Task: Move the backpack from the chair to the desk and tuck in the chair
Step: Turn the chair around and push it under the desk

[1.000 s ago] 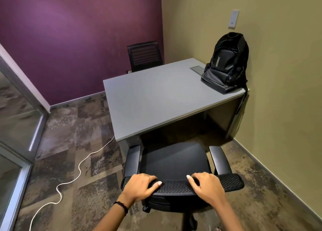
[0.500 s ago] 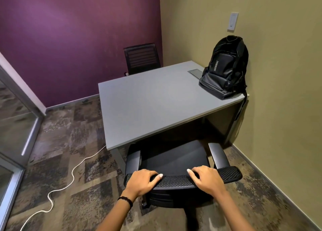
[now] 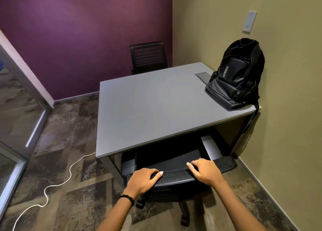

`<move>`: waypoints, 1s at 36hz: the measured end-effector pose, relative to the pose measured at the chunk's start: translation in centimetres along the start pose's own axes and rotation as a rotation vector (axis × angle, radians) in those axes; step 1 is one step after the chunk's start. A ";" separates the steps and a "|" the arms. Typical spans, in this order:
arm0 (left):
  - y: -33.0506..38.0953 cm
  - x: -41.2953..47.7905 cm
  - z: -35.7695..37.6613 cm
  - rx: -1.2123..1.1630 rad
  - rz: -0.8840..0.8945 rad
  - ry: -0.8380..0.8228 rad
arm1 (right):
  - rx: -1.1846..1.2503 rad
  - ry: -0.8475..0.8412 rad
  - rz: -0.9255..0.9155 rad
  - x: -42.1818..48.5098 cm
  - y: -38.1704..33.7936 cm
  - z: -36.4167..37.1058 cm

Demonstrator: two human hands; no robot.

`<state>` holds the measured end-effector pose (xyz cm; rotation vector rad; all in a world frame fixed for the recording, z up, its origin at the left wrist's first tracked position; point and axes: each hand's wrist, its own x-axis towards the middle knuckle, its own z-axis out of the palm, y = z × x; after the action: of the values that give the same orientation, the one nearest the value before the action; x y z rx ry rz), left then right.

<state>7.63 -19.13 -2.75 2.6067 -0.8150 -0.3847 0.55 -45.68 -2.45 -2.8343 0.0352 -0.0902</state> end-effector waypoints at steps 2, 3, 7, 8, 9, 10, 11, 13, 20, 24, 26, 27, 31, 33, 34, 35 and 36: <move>0.4 1.3 0.1 -0.011 -0.031 0.014 | 0.007 -0.015 -0.013 1.3 1.0 -0.4; 0.6 2.1 0.1 -0.015 -0.048 0.023 | 0.008 -0.021 -0.017 2.0 1.6 -0.6; 1.3 4.8 -0.1 -0.024 -0.101 0.045 | 0.006 -0.051 -0.029 4.8 3.5 -1.6; 1.5 5.4 -0.1 -0.024 -0.111 0.051 | 0.010 -0.061 -0.033 5.5 3.9 -1.8; 1.7 6.1 -0.1 -0.026 -0.122 0.059 | 0.015 -0.068 -0.039 6.1 4.4 -2.0; 1.8 6.6 -0.1 -0.027 -0.133 0.066 | 0.019 -0.073 -0.045 6.8 4.9 -2.1; 2.0 7.2 0.0 -0.023 -0.144 0.072 | 0.024 -0.077 -0.051 7.4 5.4 -2.1; 2.3 8.3 0.0 -0.012 -0.161 0.079 | 0.030 -0.086 -0.066 8.6 6.5 -2.0; 3.6 12.2 -0.7 0.020 -0.200 0.087 | 0.044 -0.055 -0.099 12.9 9.7 -2.0; 3.8 13.8 -0.9 0.000 -0.231 0.084 | 0.044 -0.055 -0.112 14.9 10.9 -2.0; 3.9 14.6 -1.0 -0.016 -0.240 0.091 | 0.037 -0.058 -0.117 15.9 11.5 -2.0; 3.9 15.0 -1.1 -0.020 -0.243 0.097 | 0.034 -0.057 -0.123 16.5 11.7 -2.0; 3.8 16.5 -1.4 -0.035 -0.256 0.103 | 0.024 -0.070 -0.142 18.3 12.6 -2.0; 3.8 17.1 -1.6 -0.044 -0.257 0.102 | 0.025 -0.067 -0.147 19.1 12.9 -2.0; 3.8 17.4 -1.8 -0.050 -0.258 0.096 | 0.028 -0.072 -0.148 19.5 13.1 -2.0; 3.7 17.8 -1.9 -0.051 -0.254 0.093 | 0.027 -0.074 -0.152 19.8 13.3 -2.0; 3.7 18.1 -2.1 -0.051 -0.251 0.081 | 0.026 -0.079 -0.155 20.0 13.4 -1.9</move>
<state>20.96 -32.04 -1.92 2.6636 -0.4466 -0.3599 20.21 -59.73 -3.49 -2.8081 -0.2015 -0.0117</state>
